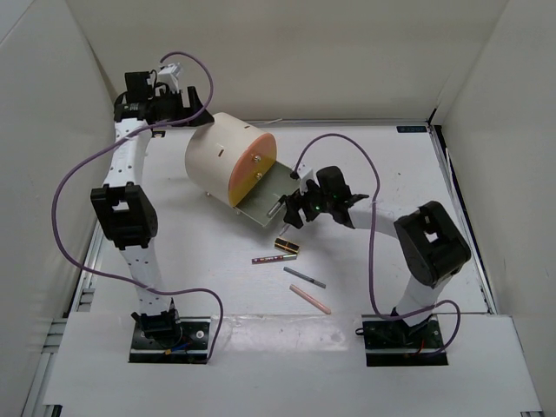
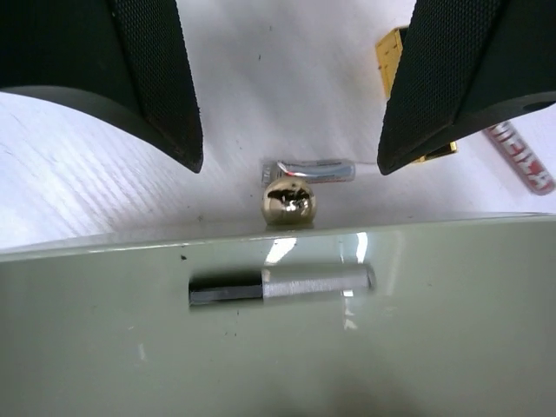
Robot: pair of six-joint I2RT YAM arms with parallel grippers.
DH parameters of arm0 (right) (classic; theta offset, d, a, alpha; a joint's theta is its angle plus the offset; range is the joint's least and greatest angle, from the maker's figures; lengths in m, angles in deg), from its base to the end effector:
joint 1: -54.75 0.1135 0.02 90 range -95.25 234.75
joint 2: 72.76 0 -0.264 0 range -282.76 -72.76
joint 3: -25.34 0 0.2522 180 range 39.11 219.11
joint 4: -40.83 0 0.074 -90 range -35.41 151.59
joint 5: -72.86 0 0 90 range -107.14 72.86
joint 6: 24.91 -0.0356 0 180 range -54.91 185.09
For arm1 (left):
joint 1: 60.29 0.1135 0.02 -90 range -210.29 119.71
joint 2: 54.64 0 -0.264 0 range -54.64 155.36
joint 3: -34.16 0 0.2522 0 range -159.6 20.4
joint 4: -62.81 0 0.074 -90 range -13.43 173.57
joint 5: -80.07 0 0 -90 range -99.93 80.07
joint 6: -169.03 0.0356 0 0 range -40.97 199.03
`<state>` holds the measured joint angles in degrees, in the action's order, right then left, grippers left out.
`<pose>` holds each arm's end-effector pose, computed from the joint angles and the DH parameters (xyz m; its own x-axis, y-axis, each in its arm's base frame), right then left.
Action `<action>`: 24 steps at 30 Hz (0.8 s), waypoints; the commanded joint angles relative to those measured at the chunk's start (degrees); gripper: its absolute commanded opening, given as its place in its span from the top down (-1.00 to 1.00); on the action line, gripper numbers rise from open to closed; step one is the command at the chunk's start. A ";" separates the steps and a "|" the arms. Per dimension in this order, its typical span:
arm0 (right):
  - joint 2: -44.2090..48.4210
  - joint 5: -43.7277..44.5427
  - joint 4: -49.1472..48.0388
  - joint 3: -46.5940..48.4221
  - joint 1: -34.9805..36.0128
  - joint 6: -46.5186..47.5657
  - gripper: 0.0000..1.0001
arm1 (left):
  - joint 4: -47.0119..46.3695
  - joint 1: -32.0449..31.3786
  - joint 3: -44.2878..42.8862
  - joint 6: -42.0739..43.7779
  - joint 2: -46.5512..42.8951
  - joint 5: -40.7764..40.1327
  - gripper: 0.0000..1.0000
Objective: Organize the makeup
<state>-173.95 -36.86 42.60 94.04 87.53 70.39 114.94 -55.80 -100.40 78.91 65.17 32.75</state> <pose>0.3069 0.2119 0.1765 -0.4025 -0.3626 -0.8405 -0.7847 0.6096 0.1128 0.4752 0.0131 0.3460 -0.6062 -0.0491 -0.7938 0.4782 0.7750 -0.4132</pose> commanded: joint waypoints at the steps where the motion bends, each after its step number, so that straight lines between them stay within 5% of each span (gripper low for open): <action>1: 6.52 2.58 3.02 0.35 -0.08 1.29 -0.67 | 2.06 -0.27 -4.70 -1.72 -4.66 -6.79 -0.97; 5: 14.67 3.99 6.97 -6.04 0.71 -0.02 -0.59 | 2.41 -0.27 -3.32 -4.62 -9.93 -13.48 -0.97; 11: 20.68 5.22 6.80 -13.63 3.60 0.23 -0.48 | -3.90 -3.08 17.30 -7.96 -27.29 -28.24 -0.97; 17: 14.89 4.78 4.17 -11.61 8.70 1.56 -0.47 | -11.47 -15.18 44.01 -16.04 -47.00 -41.59 -0.97; 24: 5.40 6.71 -5.40 -11.61 10.82 -1.34 -0.27 | -3.75 -27.68 55.66 -21.76 -55.46 -51.82 -0.97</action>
<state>-165.99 -32.05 43.54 80.97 98.24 69.69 107.64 -81.00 -47.24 60.88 11.22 -12.17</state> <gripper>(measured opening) 0.657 0.985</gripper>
